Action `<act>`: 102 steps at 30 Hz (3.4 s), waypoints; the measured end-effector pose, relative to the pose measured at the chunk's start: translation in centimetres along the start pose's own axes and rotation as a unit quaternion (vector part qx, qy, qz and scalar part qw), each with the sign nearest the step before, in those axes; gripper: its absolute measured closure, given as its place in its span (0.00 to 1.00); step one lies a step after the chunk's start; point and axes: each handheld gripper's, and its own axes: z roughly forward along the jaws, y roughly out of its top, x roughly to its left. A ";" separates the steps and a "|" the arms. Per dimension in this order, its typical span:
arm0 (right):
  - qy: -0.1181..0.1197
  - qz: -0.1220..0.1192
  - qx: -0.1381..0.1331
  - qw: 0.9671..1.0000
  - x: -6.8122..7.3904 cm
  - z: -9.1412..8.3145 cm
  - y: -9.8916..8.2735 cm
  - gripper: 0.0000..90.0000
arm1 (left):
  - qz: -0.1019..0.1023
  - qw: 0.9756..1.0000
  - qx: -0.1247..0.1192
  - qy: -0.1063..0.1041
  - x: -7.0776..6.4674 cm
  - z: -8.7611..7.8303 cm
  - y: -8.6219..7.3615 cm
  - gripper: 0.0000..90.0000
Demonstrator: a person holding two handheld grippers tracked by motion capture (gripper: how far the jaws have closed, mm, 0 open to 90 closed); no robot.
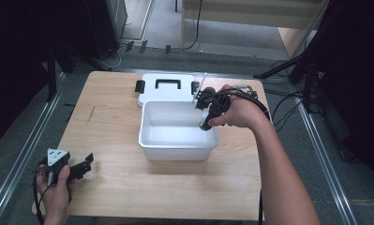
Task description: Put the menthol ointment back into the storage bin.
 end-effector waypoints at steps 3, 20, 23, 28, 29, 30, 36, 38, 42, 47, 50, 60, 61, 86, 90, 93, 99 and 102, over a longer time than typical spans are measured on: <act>0.001 -0.007 0.004 1.000 0.0 0.7 0.0 0.57 | 0.000 1.000 0.000 -0.001 0.0 0.0 0.0 0.16; -0.013 -0.071 0.039 0.997 0.4 5.6 0.3 0.57 | 0.004 1.000 0.002 -0.002 0.0 0.0 0.0 0.16; -0.017 -0.081 0.043 0.996 0.5 6.2 0.5 0.57 | 0.004 1.000 0.003 -0.003 0.0 0.0 0.0 0.16; -0.026 -0.086 0.051 0.995 0.7 7.0 1.1 0.57 | 0.003 1.000 0.003 -0.004 0.0 0.0 0.0 0.16; -0.028 -0.085 0.055 0.994 0.7 7.2 1.2 0.57 | 0.003 1.000 0.003 -0.005 0.0 0.0 0.0 0.16; -0.030 -0.090 0.057 0.994 0.7 7.4 1.4 0.57 | 0.003 1.000 0.003 -0.005 0.0 0.0 0.0 0.16; -0.033 -0.101 0.089 0.990 1.1 8.7 2.0 0.57 | 0.001 1.000 0.004 -0.007 0.0 0.1 0.0 0.16; -0.036 -0.101 0.092 0.990 1.0 8.8 2.2 0.57 | 0.001 1.000 0.004 -0.007 0.0 0.1 0.0 0.16; -0.035 -0.100 0.099 0.989 1.0 8.9 2.3 0.57 | 0.001 1.000 0.004 -0.007 0.0 0.1 0.0 0.16; -0.042 -0.107 0.112 0.987 1.1 9.0 2.3 0.56 | 0.002 1.000 0.004 -0.008 0.0 0.1 0.0 0.16; -0.047 -0.111 0.120 0.985 1.3 9.1 2.3 0.55 | 0.002 1.000 0.004 -0.007 0.0 0.1 0.0 0.16; -0.046 -0.112 0.117 0.986 1.3 9.0 2.3 0.58 | 0.003 1.000 0.005 -0.008 0.0 0.1 0.0 0.16; -0.045 -0.112 0.117 0.986 1.3 9.0 2.3 0.57 | 0.003 1.000 0.005 -0.008 0.0 0.1 0.0 0.16; -0.045 0.046 -0.024 0.998 1.5 0.8 0.4 0.15 | 0.003 1.000 0.006 -0.009 0.0 0.1 0.0 0.16; -0.061 0.071 -0.046 0.995 1.7 -0.2 -0.6 0.06 | 0.002 1.000 0.006 -0.010 0.1 0.1 0.0 0.16; -0.070 0.081 -0.053 0.993 1.8 -0.5 -1.2 0.00 | 0.002 1.000 0.006 -0.010 0.1 0.1 0.0 0.16; -0.069 0.130 -0.099 0.984 1.6 -1.3 -3.9 0.00 | 0.002 1.000 0.005 -0.009 0.0 0.1 0.0 0.16; -0.073 0.150 -0.115 0.979 1.4 -1.4 -5.2 0.00 | 0.002 1.000 0.005 -0.009 0.0 0.1 0.0 0.16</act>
